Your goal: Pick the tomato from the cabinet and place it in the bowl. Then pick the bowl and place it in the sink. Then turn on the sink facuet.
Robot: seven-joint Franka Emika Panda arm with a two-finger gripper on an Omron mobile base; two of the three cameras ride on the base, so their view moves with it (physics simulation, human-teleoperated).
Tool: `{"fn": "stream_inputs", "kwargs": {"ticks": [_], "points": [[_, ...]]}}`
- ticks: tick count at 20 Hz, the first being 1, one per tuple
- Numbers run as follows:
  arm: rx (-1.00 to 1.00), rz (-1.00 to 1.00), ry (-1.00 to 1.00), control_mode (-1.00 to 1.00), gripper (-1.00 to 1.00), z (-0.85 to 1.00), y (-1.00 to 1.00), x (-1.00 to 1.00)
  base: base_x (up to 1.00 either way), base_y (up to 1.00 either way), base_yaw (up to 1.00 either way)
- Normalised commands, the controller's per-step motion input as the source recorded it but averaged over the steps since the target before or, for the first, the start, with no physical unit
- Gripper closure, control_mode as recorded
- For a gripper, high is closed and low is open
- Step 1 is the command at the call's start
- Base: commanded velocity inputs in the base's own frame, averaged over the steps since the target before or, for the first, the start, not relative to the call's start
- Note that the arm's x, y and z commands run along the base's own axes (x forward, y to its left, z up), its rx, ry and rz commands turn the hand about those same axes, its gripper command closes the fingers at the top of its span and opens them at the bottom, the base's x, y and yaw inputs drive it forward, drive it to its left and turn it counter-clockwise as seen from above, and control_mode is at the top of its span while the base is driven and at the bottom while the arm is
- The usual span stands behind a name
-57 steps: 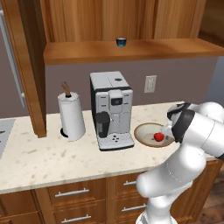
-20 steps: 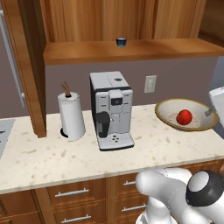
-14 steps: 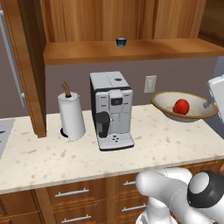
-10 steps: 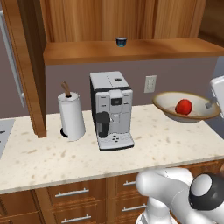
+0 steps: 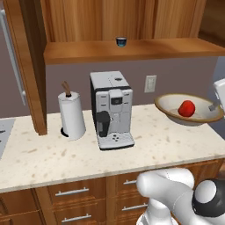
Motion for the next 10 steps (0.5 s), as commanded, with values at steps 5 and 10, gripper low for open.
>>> {"fn": "stream_inputs", "kwargs": {"ticks": [5, 10], "points": [[0.00, 0.00, 0.00, 1.00, 1.00, 0.00, 0.00, 0.00, -0.99, -0.03, 0.03], [0.00, 0.00, 0.00, 1.00, 1.00, 0.00, 0.00, 0.00, -1.00, 0.00, 0.30]]}}
